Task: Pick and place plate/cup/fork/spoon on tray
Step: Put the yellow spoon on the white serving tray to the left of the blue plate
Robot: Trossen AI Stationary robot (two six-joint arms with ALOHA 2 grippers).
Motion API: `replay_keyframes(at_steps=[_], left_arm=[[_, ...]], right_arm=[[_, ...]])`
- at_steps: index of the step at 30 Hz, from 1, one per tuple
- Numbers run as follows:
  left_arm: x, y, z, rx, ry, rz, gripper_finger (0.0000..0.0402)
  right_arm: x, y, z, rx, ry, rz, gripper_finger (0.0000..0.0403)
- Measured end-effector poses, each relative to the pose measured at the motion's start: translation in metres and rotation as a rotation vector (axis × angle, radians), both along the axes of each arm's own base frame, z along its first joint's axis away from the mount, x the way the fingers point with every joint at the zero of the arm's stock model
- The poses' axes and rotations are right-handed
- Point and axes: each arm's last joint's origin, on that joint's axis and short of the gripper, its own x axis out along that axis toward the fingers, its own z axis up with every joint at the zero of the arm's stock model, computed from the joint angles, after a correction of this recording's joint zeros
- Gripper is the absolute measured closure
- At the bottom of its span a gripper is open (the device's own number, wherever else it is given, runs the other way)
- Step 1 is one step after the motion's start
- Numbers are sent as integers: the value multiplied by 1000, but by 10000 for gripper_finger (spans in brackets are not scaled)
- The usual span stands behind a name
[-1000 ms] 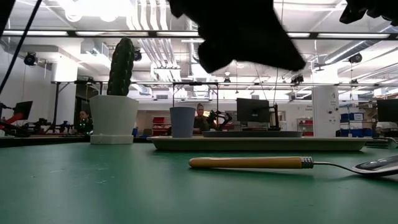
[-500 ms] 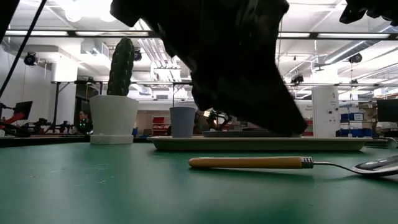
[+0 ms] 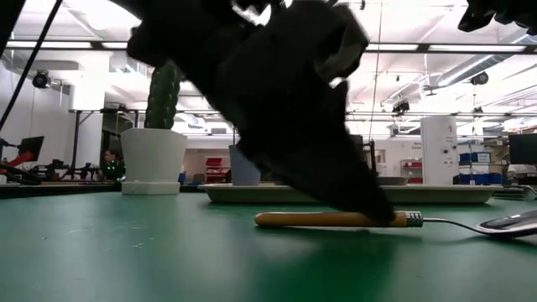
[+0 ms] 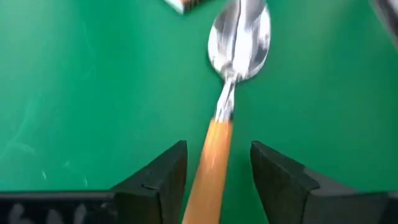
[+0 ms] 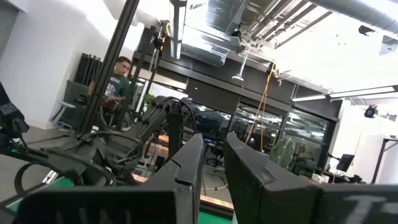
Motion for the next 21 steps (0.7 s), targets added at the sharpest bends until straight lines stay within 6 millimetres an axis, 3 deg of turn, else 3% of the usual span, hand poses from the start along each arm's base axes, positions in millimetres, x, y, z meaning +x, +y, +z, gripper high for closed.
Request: replay_keyframes(at_steps=[5, 11, 14, 17, 21], left_arm=[[-6, 0, -8, 12, 4, 7, 288], [-8, 0, -6, 21, 6, 12, 369], [-9, 0, -2, 6, 9, 27, 370], [-11, 1, 8, 16, -10, 58, 370], [-15, 6, 42, 53, -99, 146, 370]], right_arm=[[0, 0, 0, -23, -3, -9, 351], [0, 0, 0, -23, -5, -11, 351], [0, 0, 0, -23, -4, -10, 351], [0, 0, 0, -24, 0, -11, 351], [0, 0, 0, -20, 2, -22, 351]])
